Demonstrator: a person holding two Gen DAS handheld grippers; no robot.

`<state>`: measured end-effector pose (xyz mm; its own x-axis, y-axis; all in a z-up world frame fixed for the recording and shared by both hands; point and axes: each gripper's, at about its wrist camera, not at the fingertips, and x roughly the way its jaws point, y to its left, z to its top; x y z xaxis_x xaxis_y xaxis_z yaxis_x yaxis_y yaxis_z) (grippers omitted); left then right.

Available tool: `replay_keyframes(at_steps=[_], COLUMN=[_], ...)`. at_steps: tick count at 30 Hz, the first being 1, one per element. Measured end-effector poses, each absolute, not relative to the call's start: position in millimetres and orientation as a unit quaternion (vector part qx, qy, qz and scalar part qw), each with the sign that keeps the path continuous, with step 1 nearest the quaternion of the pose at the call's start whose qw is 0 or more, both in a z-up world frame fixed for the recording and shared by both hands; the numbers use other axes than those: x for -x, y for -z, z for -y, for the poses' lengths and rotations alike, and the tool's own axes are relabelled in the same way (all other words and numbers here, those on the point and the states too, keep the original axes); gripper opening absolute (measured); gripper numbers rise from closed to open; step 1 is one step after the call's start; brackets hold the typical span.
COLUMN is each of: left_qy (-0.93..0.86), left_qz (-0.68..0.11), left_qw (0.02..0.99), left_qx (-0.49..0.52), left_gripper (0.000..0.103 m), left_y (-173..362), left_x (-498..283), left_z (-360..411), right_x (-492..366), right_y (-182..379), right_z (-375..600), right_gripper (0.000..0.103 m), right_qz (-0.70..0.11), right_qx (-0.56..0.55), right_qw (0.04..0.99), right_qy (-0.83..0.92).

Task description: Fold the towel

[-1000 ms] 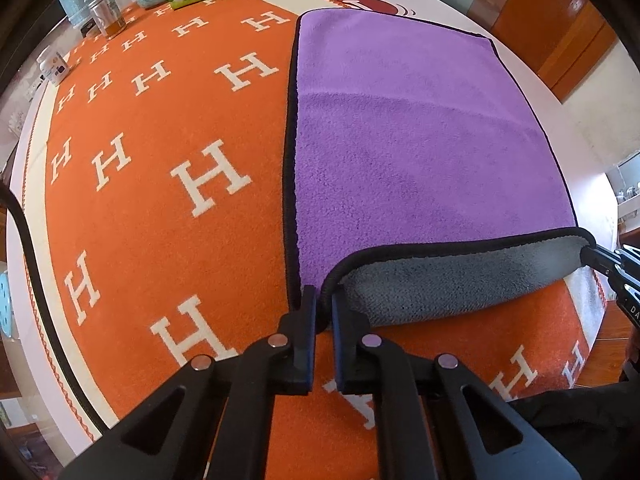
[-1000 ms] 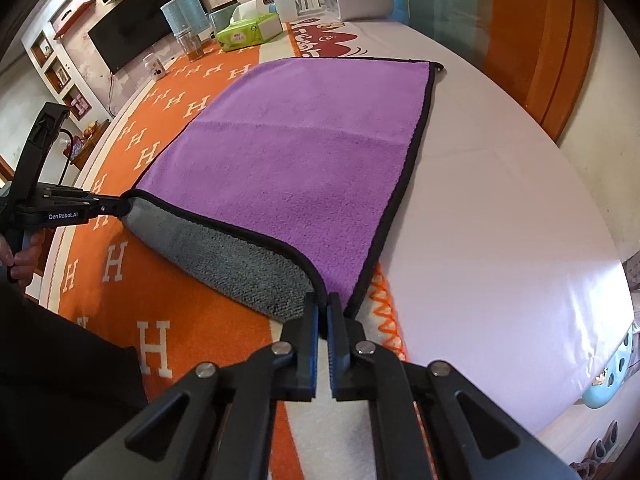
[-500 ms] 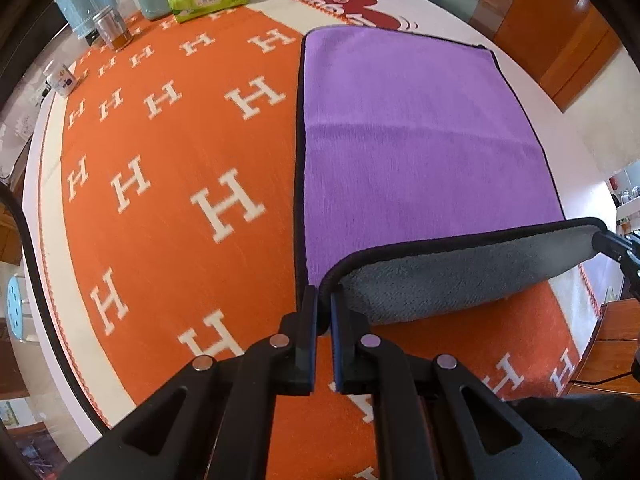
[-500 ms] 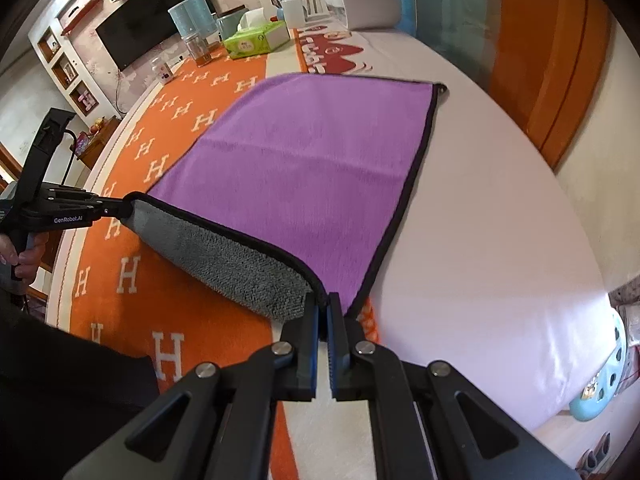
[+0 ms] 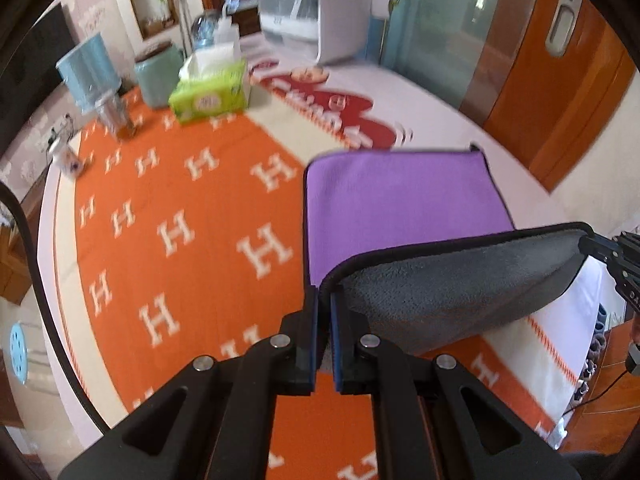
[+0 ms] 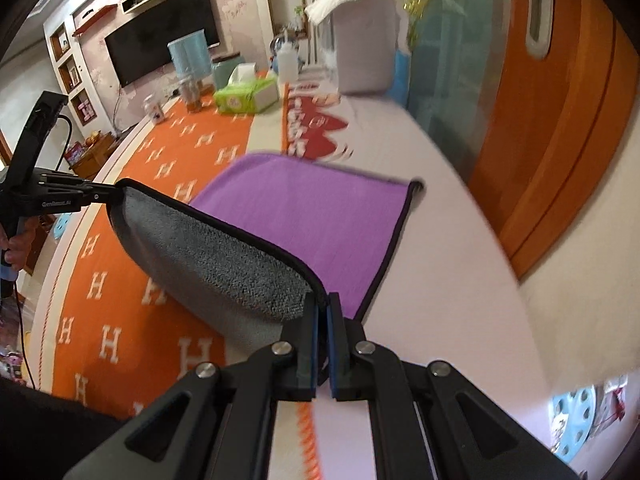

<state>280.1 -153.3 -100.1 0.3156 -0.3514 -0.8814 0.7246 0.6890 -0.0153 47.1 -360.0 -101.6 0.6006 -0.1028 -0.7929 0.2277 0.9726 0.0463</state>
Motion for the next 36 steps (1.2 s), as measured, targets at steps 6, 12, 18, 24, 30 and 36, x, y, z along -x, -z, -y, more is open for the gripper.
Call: replay_keyframes(at_steps=[6,12,18,24,30,36], left_qy=[0.352,0.342,0.329,0.328,0.322,0.308], left_qz=[-0.414,-0.368,-0.358,-0.387,-0.411,-0.441], left_qw=[0.823,0.855,0.864,0.852,0.843,0.836], left_qx=[-0.165,-0.13,-0.131,-0.132,-0.125,-0.106], left_gripper=[0.003,0.003,0.003,0.017,0.063,0.068], left_y=[81,85,110,135,146,142], left_x=[-300,-324,-342,-353,-356,-346], left_z=[173,191,211,226,226,208], right_x=[-71,-94,-117,-137,-144,-141], right_y=[83,82,93,109,115,111], right_z=[383,390,385,387,396,392], right_gripper=[0.003,0.003,0.003,0.008,0.051,0.058], right_qz=[-0.39,-0.343,-0.3,-0.307,-0.327,-0.332], right_qx=[-0.057,0.007,0.084,0.109,0.09,0.086], right_qw=[0.909,0.922,0.923,0.912,0.906,0.906], right_qy=[0.133,0.178,0.227,0.248,0.255,0.249])
